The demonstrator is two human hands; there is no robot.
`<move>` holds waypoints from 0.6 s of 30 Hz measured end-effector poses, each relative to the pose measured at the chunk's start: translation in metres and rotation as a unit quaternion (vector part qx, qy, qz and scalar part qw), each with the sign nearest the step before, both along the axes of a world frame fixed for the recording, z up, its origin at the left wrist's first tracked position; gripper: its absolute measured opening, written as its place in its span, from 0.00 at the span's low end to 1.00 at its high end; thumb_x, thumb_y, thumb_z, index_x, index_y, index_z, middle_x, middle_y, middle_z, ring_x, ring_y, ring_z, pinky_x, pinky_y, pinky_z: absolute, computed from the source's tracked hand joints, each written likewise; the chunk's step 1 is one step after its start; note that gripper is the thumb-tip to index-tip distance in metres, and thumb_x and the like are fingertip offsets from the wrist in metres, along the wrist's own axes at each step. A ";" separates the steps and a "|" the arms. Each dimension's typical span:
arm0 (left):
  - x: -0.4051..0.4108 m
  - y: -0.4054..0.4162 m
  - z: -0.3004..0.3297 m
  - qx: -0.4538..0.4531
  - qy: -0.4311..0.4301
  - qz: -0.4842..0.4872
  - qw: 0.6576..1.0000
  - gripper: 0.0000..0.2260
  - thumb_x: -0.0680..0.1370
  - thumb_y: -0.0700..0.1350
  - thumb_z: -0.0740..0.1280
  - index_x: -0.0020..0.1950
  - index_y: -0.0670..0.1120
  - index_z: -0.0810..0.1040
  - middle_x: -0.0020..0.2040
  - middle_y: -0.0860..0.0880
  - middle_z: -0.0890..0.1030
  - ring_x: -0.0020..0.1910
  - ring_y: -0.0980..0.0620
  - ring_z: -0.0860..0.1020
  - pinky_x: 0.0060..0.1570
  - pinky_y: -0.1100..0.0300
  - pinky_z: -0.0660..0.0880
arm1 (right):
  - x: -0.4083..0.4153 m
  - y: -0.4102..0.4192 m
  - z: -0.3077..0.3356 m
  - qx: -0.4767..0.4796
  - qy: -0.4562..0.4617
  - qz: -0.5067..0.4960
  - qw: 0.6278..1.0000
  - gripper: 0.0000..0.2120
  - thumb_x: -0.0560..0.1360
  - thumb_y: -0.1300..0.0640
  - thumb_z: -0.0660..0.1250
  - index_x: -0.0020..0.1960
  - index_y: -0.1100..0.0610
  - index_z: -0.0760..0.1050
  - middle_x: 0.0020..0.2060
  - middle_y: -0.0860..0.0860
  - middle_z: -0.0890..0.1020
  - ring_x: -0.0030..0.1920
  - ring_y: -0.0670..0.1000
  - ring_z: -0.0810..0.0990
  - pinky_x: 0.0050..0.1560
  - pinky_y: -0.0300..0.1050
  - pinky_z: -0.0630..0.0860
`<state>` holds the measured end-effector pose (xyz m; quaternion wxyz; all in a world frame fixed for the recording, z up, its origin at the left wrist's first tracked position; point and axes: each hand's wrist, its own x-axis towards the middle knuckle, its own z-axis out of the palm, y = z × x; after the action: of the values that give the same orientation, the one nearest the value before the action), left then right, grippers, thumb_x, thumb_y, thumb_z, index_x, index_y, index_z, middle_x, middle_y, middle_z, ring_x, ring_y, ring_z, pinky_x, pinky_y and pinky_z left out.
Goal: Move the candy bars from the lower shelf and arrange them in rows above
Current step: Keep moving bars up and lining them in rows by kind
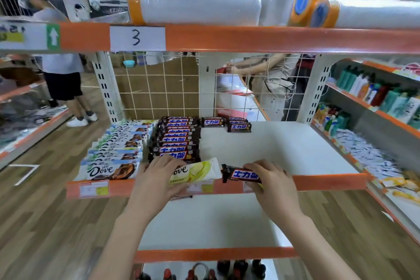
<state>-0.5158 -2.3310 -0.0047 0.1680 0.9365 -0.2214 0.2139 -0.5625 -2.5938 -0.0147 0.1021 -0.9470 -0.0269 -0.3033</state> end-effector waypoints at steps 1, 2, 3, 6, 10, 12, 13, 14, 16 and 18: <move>0.005 -0.002 0.003 -0.002 -0.006 0.001 1.000 0.19 0.67 0.54 0.75 0.55 0.52 0.78 0.53 0.53 0.78 0.56 0.49 0.76 0.48 0.51 0.66 | 0.007 -0.002 0.002 0.001 -0.001 0.000 1.000 0.23 0.58 0.63 0.80 0.50 0.49 0.81 0.43 0.46 0.81 0.40 0.54 0.80 0.36 0.45 0.70; 0.010 -0.005 0.006 -0.006 -0.008 0.003 1.000 0.19 0.66 0.53 0.75 0.55 0.52 0.78 0.54 0.53 0.78 0.56 0.48 0.76 0.49 0.50 0.67 | 0.014 -0.004 0.004 0.004 -0.002 0.000 1.000 0.23 0.58 0.63 0.79 0.50 0.49 0.81 0.43 0.46 0.81 0.41 0.54 0.80 0.37 0.46 0.71; 0.015 -0.008 0.009 -0.010 -0.007 0.008 1.000 0.19 0.66 0.53 0.75 0.55 0.52 0.78 0.54 0.53 0.78 0.56 0.49 0.76 0.50 0.49 0.68 | 0.022 -0.006 0.007 0.006 -0.001 -0.001 1.000 0.23 0.58 0.63 0.80 0.50 0.50 0.81 0.43 0.46 0.81 0.41 0.54 0.80 0.37 0.46 0.71; 0.035 -0.015 0.018 -0.005 -0.002 0.017 1.000 0.19 0.66 0.55 0.75 0.55 0.53 0.78 0.54 0.54 0.78 0.57 0.49 0.76 0.51 0.49 0.68 | 0.048 -0.010 0.015 0.003 0.005 -0.003 1.000 0.21 0.58 0.61 0.81 0.50 0.51 0.81 0.42 0.47 0.81 0.42 0.55 0.80 0.38 0.48 0.71; 0.067 -0.023 0.028 -0.013 0.006 0.009 1.000 0.20 0.69 0.56 0.73 0.59 0.54 0.77 0.56 0.54 0.77 0.59 0.50 0.74 0.52 0.52 0.65 | 0.085 -0.012 0.024 0.005 0.038 0.002 0.999 0.17 0.69 0.58 0.74 0.57 0.51 0.79 0.51 0.49 0.80 0.53 0.55 0.77 0.48 0.50 0.69; 0.083 -0.028 0.030 -0.012 0.002 0.004 1.000 0.19 0.69 0.54 0.73 0.59 0.52 0.78 0.57 0.53 0.78 0.59 0.48 0.75 0.52 0.51 0.66 | 0.104 -0.013 0.027 0.013 0.046 0.007 0.999 0.18 0.71 0.57 0.71 0.60 0.51 0.77 0.55 0.48 0.79 0.58 0.54 0.75 0.52 0.49 0.67; 0.091 -0.030 0.031 -0.008 0.002 0.003 1.000 0.19 0.70 0.53 0.73 0.59 0.52 0.78 0.58 0.52 0.77 0.60 0.48 0.74 0.52 0.50 0.65 | 0.113 -0.013 0.028 0.011 0.058 0.006 0.998 0.18 0.73 0.56 0.70 0.62 0.50 0.75 0.57 0.47 0.78 0.60 0.52 0.73 0.53 0.48 0.66; 0.098 -0.033 0.033 -0.006 0.011 0.005 1.000 0.19 0.70 0.54 0.72 0.60 0.52 0.77 0.59 0.52 0.77 0.61 0.49 0.73 0.53 0.51 0.64 | 0.122 -0.012 0.030 0.007 0.074 0.005 0.997 0.19 0.74 0.55 0.69 0.64 0.49 0.74 0.58 0.46 0.77 0.61 0.52 0.72 0.54 0.47 0.65; 0.111 -0.036 0.035 -0.010 0.033 0.006 0.999 0.20 0.72 0.55 0.70 0.63 0.53 0.74 0.62 0.54 0.74 0.64 0.51 0.69 0.56 0.53 0.62 | 0.140 -0.010 0.031 0.012 0.081 0.012 0.997 0.19 0.73 0.56 0.69 0.64 0.49 0.74 0.58 0.47 0.76 0.62 0.52 0.72 0.55 0.48 0.66; 0.123 -0.038 0.035 -0.015 0.044 0.009 0.999 0.21 0.73 0.56 0.69 0.65 0.54 0.73 0.63 0.55 0.73 0.66 0.52 0.67 0.58 0.54 0.60 | 0.156 -0.008 0.032 0.023 0.080 0.019 0.996 0.20 0.73 0.57 0.70 0.63 0.49 0.74 0.59 0.47 0.76 0.62 0.52 0.72 0.55 0.48 0.67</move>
<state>-0.3927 -2.3686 0.0302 0.1893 0.9443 -0.2027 0.1772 -0.4069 -2.6015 0.0176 0.1314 -0.9649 -0.0294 -0.2256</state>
